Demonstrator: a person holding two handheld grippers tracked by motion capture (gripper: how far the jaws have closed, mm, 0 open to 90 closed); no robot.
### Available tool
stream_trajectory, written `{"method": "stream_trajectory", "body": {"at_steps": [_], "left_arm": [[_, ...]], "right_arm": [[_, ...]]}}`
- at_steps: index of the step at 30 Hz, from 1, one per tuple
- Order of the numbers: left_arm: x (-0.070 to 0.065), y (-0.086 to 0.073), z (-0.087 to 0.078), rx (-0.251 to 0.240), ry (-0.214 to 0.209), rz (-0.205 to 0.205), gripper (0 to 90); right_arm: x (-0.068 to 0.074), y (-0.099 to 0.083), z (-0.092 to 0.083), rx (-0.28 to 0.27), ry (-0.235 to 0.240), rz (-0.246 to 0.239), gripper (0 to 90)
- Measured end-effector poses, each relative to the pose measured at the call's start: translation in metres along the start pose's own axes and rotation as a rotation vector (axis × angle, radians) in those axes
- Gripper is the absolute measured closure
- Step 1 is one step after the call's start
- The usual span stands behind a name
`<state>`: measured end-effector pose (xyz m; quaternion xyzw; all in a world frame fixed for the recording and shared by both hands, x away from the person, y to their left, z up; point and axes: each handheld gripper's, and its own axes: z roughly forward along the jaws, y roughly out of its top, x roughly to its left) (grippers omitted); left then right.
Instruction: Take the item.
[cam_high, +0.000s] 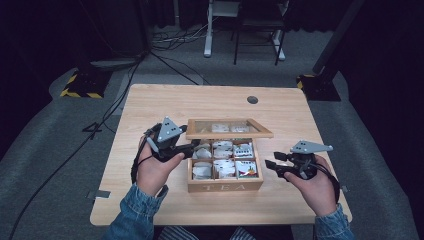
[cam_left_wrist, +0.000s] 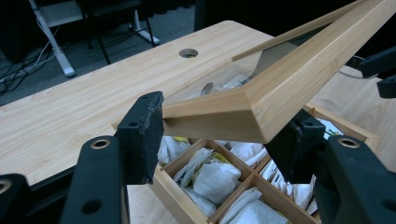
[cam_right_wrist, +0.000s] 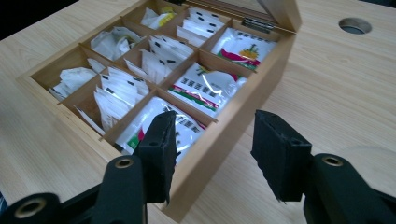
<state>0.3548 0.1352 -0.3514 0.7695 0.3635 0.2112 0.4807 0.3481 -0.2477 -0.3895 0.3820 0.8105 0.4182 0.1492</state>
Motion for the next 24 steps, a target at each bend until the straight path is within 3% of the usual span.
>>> {"method": "stream_trajectory", "body": {"at_steps": [11, 24], "left_arm": [[0.002, -0.001, 0.001, -0.004, -0.010, -0.004, 41.0], [0.001, -0.002, 0.004, -0.005, 0.003, -0.004, 41.0]], "right_arm": [[0.031, 0.017, 0.029, 0.007, 0.062, -0.058, 48.4], [0.054, 0.030, 0.051, -0.002, 0.112, -0.097, 52.0]]}}
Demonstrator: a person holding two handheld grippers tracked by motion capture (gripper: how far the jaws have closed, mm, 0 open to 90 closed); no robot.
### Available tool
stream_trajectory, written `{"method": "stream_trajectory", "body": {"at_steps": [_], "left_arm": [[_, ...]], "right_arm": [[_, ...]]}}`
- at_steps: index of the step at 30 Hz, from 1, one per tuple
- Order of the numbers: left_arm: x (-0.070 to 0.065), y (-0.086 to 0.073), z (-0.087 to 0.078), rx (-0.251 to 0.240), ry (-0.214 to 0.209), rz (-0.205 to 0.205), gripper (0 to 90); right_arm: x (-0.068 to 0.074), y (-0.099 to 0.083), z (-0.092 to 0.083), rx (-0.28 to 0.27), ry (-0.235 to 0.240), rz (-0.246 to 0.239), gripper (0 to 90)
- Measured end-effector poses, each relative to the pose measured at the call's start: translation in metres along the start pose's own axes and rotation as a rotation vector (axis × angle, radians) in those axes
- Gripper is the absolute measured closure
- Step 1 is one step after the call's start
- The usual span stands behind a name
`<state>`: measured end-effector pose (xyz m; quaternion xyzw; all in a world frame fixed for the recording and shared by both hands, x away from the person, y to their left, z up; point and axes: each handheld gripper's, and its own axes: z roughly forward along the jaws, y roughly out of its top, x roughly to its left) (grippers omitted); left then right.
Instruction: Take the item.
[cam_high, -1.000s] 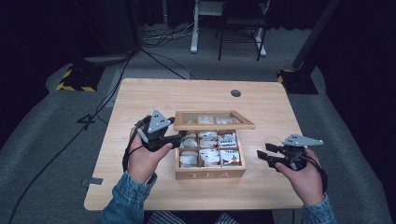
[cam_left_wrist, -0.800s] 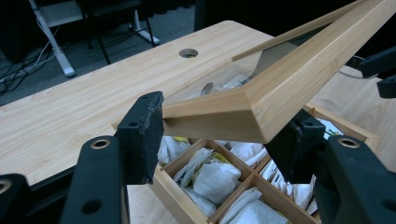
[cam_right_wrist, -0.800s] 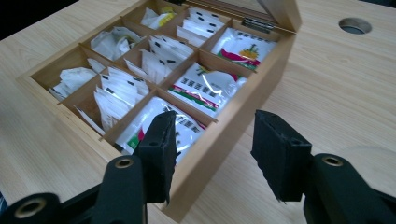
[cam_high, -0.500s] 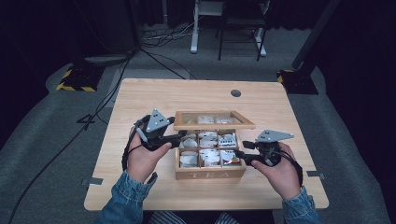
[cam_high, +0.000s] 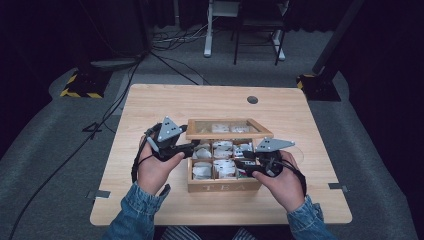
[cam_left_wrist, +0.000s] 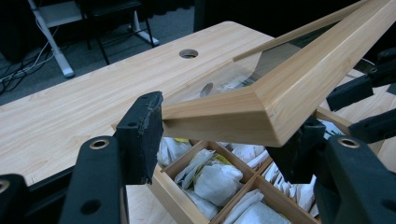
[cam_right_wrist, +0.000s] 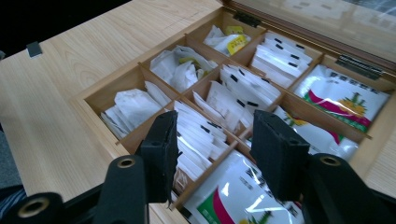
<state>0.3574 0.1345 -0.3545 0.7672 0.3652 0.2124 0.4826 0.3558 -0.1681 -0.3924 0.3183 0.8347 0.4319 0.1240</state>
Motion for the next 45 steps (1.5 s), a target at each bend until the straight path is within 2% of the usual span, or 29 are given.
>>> {"method": "stream_trajectory", "body": {"at_steps": [5, 13, 21, 25, 29, 36, 45], "left_arm": [[0.000, 0.000, 0.000, 0.001, -0.002, 0.002, 40.9], [0.001, 0.000, 0.002, 0.004, 0.004, 0.012, 40.9], [-0.001, 0.000, 0.002, 0.003, 0.016, 0.017, 41.1], [-0.002, 0.000, 0.001, 0.006, 0.021, 0.020, 41.4], [-0.002, 0.000, 0.001, 0.008, 0.023, 0.021, 41.5], [-0.003, 0.000, 0.001, 0.011, 0.027, 0.023, 41.7], [-0.003, 0.000, 0.001, 0.012, 0.025, 0.024, 41.6]], "right_arm": [[0.006, 0.004, 0.010, 0.003, 0.016, -0.001, 53.1], [0.020, 0.010, 0.029, 0.017, 0.045, -0.029, 55.0], [0.035, 0.012, 0.055, 0.053, 0.088, -0.053, 59.8], [0.047, 0.015, 0.067, 0.069, 0.113, -0.081, 59.5], [0.052, 0.017, 0.076, 0.074, 0.130, -0.093, 57.6], [0.059, 0.014, 0.093, 0.099, 0.151, -0.109, 56.0], [0.058, 0.013, 0.105, 0.113, 0.151, -0.122, 54.7]]}}
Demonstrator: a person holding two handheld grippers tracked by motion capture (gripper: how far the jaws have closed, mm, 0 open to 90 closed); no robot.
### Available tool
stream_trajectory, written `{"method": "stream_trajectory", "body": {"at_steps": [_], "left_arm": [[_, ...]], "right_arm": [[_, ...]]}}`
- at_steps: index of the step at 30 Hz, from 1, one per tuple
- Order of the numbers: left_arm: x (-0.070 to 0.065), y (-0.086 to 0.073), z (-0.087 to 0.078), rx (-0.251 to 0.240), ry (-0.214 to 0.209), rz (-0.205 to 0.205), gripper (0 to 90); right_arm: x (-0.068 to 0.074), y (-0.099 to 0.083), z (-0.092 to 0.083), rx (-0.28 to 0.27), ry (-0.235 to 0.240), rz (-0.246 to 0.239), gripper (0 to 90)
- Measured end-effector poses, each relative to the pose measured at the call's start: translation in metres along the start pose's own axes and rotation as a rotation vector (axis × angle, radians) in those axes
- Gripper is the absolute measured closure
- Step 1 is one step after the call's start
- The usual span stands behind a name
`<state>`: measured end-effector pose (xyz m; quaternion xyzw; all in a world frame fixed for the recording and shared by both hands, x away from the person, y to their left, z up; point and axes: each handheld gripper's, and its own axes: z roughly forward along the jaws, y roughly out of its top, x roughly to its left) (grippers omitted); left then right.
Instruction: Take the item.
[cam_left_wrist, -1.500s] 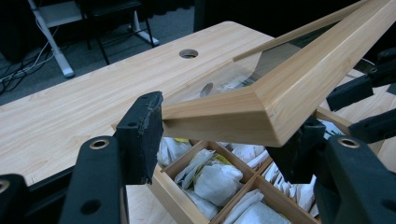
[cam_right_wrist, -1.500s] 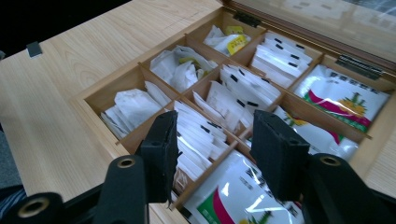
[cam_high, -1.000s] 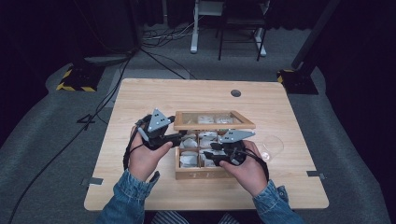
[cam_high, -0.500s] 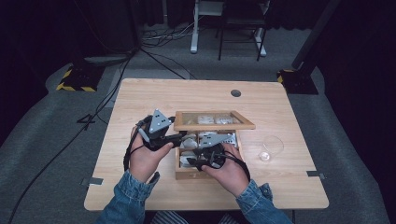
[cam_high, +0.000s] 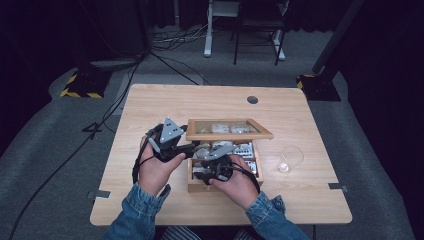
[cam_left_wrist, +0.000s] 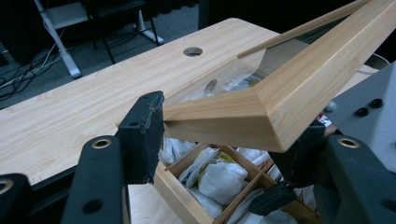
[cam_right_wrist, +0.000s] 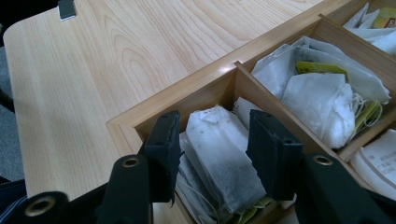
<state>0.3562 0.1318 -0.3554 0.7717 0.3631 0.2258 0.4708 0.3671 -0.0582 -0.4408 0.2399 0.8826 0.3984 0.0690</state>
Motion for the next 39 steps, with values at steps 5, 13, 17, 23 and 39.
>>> {"method": "stream_trajectory", "body": {"at_steps": [5, 13, 17, 23, 39], "left_arm": [[-0.0002, -0.0001, 0.0000, 0.001, -0.001, -0.001, 41.6], [-0.0002, -0.0001, -0.0001, 0.002, -0.001, 0.000, 41.6], [-0.0001, -0.0001, 0.0000, 0.002, -0.002, 0.000, 41.6], [-0.0002, -0.0001, 0.0000, 0.003, -0.003, -0.001, 41.6], [-0.0003, 0.0000, -0.0001, 0.004, -0.001, 0.000, 41.6]], "right_arm": [[0.0002, 0.0002, 0.0031, -0.001, -0.005, -0.012, 55.0], [-0.0043, -0.0027, 0.0034, 0.005, -0.042, -0.021, 58.4], [-0.0040, -0.0025, 0.0024, 0.015, -0.044, -0.034, 61.8], [-0.0005, -0.0011, 0.0026, 0.053, -0.052, -0.055, 67.7], [0.0043, 0.0003, 0.0024, 0.114, -0.086, -0.109, 89.4]]}}
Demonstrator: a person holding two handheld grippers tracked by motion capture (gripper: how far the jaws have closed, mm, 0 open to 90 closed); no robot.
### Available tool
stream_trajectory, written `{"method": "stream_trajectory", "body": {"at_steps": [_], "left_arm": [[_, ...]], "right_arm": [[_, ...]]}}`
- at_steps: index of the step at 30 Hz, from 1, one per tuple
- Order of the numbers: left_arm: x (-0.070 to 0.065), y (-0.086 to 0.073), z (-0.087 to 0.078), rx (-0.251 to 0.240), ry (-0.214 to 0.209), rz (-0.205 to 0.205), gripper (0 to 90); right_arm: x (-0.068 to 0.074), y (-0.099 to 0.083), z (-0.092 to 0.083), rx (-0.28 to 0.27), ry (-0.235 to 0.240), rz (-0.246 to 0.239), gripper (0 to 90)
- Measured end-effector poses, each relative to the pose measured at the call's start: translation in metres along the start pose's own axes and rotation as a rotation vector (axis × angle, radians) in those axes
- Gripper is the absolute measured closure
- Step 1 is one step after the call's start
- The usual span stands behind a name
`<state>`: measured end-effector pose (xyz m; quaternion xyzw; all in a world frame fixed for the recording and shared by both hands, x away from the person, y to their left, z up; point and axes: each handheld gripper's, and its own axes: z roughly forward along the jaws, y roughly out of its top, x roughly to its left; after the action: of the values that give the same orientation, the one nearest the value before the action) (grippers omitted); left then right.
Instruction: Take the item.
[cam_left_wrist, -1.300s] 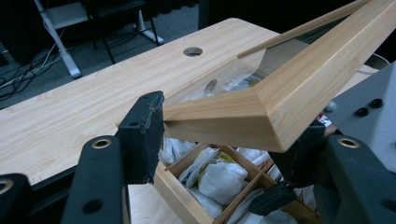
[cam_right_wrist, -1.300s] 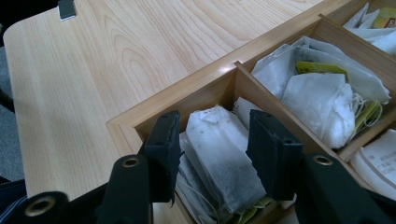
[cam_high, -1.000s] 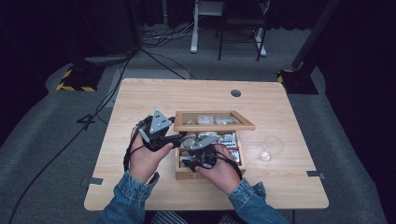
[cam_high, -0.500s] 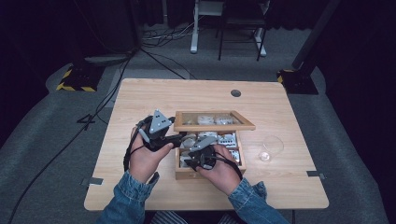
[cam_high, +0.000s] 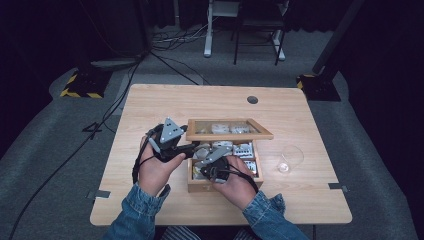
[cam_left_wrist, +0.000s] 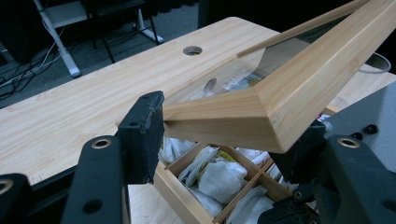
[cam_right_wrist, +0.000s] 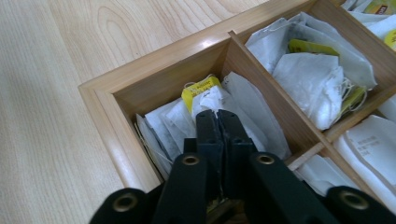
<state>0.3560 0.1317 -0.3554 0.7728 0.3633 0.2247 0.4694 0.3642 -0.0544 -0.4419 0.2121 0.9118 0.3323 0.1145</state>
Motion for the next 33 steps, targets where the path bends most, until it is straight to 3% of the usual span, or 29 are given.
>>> {"method": "stream_trajectory", "body": {"at_steps": [4, 11, 33], "left_arm": [[0.000, 0.000, 0.000, 0.001, 0.000, 0.001, 41.6], [0.000, 0.000, 0.000, 0.000, -0.001, 0.000, 41.5], [0.001, 0.001, -0.001, -0.008, -0.006, -0.005, 41.7]], "right_arm": [[-0.002, 0.000, -0.003, -0.009, 0.005, 0.024, 90.0], [-0.006, 0.000, -0.013, -0.071, 0.020, 0.070, 90.0], [-0.004, 0.009, -0.070, -0.215, 0.001, 0.092, 90.0]]}}
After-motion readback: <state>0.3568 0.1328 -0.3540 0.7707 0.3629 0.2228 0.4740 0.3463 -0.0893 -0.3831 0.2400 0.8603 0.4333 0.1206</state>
